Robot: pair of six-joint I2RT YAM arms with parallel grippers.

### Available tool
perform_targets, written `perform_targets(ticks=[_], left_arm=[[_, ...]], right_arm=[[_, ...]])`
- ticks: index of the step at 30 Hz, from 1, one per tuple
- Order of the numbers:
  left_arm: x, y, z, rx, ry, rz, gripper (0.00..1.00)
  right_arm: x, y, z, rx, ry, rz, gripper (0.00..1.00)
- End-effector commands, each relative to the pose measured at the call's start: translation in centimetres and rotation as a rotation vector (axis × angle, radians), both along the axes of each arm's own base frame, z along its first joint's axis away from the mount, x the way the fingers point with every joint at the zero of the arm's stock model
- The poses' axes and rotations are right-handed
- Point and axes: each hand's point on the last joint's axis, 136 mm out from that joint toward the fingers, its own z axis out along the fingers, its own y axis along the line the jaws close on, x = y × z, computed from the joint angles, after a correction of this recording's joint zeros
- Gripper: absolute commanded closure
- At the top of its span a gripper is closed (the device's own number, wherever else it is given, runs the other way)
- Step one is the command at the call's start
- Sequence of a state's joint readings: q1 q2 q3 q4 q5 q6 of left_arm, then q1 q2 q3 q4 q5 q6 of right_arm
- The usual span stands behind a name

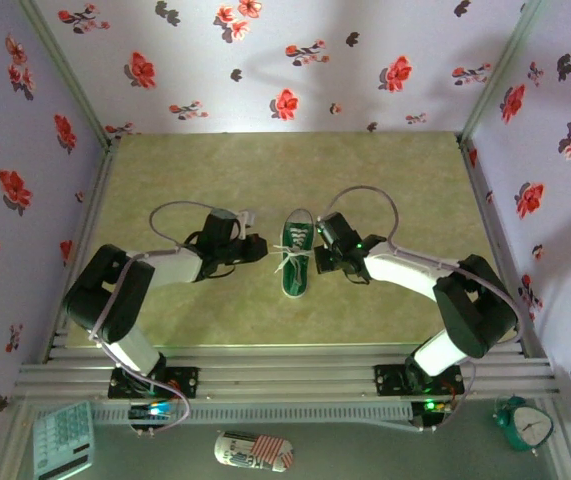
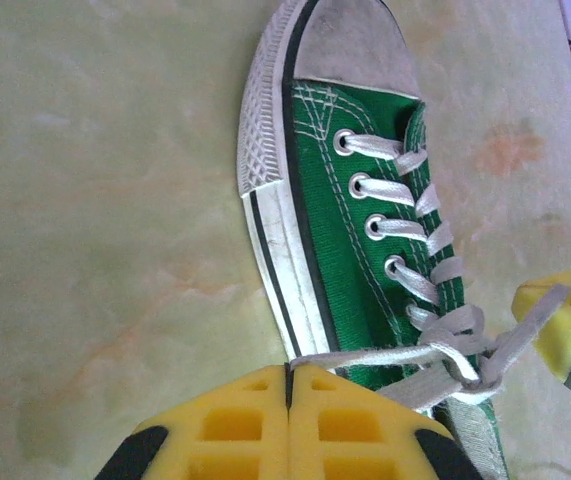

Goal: Tie the shoes

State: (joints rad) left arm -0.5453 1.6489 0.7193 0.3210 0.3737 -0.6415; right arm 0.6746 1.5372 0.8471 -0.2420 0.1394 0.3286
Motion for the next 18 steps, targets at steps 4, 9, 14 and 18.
perform_targets(ticks=[4, 9, 14, 18], left_arm=[[1.0, 1.5, -0.2, 0.015, -0.001, 0.059, 1.0], [0.9, 2.0, -0.7, 0.026, 0.009, 0.07, 1.0], [0.8, 2.8, -1.0, 0.035, 0.014, 0.086, 1.0], [0.8, 3.3, -1.1, 0.049, 0.012, 0.093, 1.0]], right_arm=[[0.5, -2.1, 0.0, -0.124, -0.014, -0.029, 1.0], [0.7, -2.9, 0.0, -0.163, -0.018, -0.054, 1.0], [0.9, -3.6, 0.1, -0.194, -0.033, -0.084, 1.0], [0.9, -3.9, 0.1, -0.203, -0.037, -0.095, 1.0]])
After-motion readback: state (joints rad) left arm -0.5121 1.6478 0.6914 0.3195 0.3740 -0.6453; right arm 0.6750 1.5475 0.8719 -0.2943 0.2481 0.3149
